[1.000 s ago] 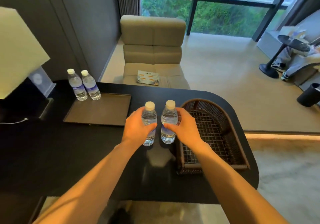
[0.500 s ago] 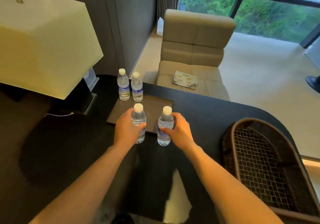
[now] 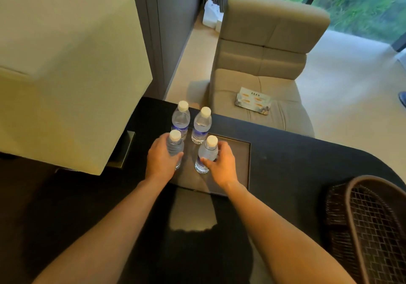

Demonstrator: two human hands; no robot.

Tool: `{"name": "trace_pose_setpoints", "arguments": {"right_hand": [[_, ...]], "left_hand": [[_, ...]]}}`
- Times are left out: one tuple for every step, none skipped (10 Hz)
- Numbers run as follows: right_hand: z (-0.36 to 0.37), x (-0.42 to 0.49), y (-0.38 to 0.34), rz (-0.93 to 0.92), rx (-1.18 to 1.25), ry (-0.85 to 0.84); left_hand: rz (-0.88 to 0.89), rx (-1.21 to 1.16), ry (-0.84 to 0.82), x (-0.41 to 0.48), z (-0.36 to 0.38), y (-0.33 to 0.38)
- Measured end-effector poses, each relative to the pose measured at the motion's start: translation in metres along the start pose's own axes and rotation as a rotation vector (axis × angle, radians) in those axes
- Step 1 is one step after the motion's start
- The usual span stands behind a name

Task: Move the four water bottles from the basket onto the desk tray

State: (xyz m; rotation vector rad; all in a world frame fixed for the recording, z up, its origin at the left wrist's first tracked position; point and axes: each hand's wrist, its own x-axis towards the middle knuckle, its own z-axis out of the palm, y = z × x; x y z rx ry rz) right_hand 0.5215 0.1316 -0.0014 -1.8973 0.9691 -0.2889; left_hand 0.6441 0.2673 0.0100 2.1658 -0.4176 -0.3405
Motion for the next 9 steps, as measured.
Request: {"name": "trace_pose_setpoints", "arguments": {"right_hand": [[0.013, 0.015, -0.006, 0.0, -0.003, 0.026], [0.025, 0.027, -0.012, 0.007, 0.009, 0.048], [0.032, 0.033, -0.016, 0.005, 0.015, 0.073], [0.037, 0.035, -0.015, 0.007, 0.018, 0.096], [0.038, 0.034, -0.016, 0.016, 0.019, 0.104], [0.039, 0.034, -0.017, 0.021, 0.023, 0.111], [0.037, 0.029, -0.02, 0.042, 0.03, 0.092], [0.033, 0.023, -0.018, 0.051, 0.036, 0.073], [0.032, 0.004, -0.01, 0.114, 0.02, 0.047]], "left_hand": [[0.036, -0.014, -0.01, 0.017, -0.001, -0.003], [0.07, -0.022, -0.027, 0.029, 0.0, -0.002], [0.091, -0.014, -0.042, 0.038, 0.002, -0.003], [0.113, 0.007, -0.056, 0.042, 0.004, -0.006], [0.127, 0.006, -0.065, 0.043, 0.006, -0.005], [0.14, -0.002, -0.059, 0.042, 0.008, -0.007], [0.132, -0.004, -0.052, 0.037, 0.009, -0.005], [0.07, -0.009, -0.049, 0.03, 0.009, -0.005], [-0.028, 0.015, -0.046, 0.012, 0.001, -0.009]]}}
